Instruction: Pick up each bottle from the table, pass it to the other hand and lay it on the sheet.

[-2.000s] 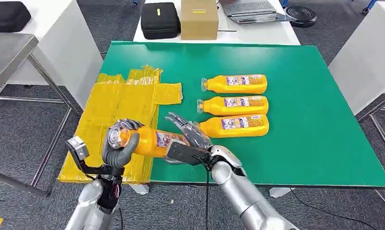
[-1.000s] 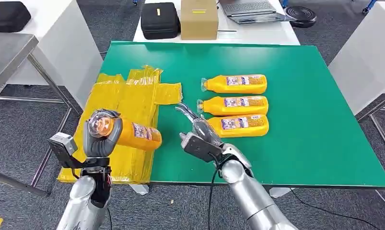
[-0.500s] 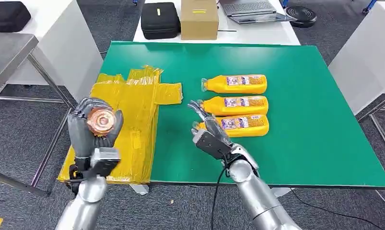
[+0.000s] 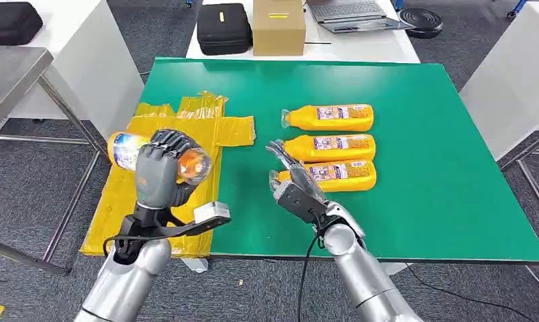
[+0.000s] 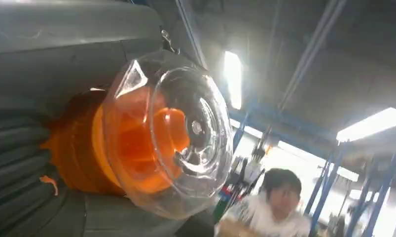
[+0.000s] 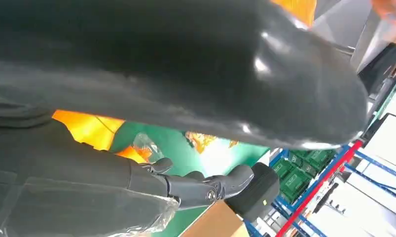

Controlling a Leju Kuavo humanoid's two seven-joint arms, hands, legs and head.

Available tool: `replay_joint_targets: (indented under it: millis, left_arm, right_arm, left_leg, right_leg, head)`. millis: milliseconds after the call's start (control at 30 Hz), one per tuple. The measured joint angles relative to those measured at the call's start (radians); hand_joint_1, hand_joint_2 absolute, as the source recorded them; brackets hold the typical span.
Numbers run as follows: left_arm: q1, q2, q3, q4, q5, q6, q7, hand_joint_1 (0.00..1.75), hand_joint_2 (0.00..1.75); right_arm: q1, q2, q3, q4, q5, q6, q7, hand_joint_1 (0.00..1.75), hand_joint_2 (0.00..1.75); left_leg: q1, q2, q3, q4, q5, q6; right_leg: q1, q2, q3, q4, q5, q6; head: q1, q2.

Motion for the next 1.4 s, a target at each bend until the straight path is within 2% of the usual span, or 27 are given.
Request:
replay_joint_targets:
  millis: [300,500,733,867,1067,1400]
  left_arm:
    - [-0.166,0.002,-0.019,0.360,-0.101,-0.003,0.099,1.75,1.75]
    - [-0.238,0.002,-0.019,0.528,-0.122,0.017,0.113,1.75,1.75]
    - [-0.346,0.002,-0.040,0.719,-0.373,-0.015,0.342,1.75,1.75]
    - [-0.406,0.002,-0.081,0.819,-0.412,-0.078,0.429,1.75,1.75]
    - [-0.445,0.001,-0.145,0.907,-0.418,-0.148,0.482,1.75,1.75]
    - [-0.450,0.000,-0.162,0.929,-0.419,-0.162,0.484,1.75,1.75]
  right_arm:
    - [0.002,0.002,0.000,0.000,-0.004,0.018,0.000,0.00,0.00]
    - [0.009,0.001,0.000,0.000,0.002,0.019,0.000,0.00,0.00]
    - [-0.015,0.002,0.002,0.027,0.007,0.027,-0.026,0.00,0.00]
    - [-0.030,0.006,0.006,0.048,0.009,0.027,-0.028,0.00,0.00]
    - [-0.049,0.007,0.006,0.077,0.009,0.027,-0.031,0.00,0.00]
    - [-0.052,0.007,0.006,0.085,0.009,0.027,-0.031,0.00,0.00]
  left_leg:
    - [0.000,0.000,0.000,0.000,0.000,0.000]
    - [0.000,0.001,0.000,0.000,0.000,0.000]
    - [0.000,0.000,0.000,0.000,0.001,0.000]
    - [0.000,0.000,0.000,0.000,0.001,0.001]
    - [0.000,0.000,-0.001,0.000,0.001,0.000]
    - [0.000,0.000,-0.001,0.000,0.001,0.000]
  right_leg:
    - [0.000,0.000,0.000,0.000,0.000,0.000]
    - [0.000,0.000,0.000,0.000,0.000,0.000]
    - [0.000,0.000,0.000,0.000,0.000,0.000]
    - [0.000,0.000,0.000,0.001,0.000,0.000]
    - [0.000,0.000,0.000,0.001,0.000,0.000]
    - [0.000,0.000,0.000,0.001,0.000,0.000]
  head:
    - [0.000,0.000]
    - [0.000,0.000]
    - [0.000,0.000]
    - [0.000,0.000]
    - [0.000,0.000]
    - [0.000,0.000]
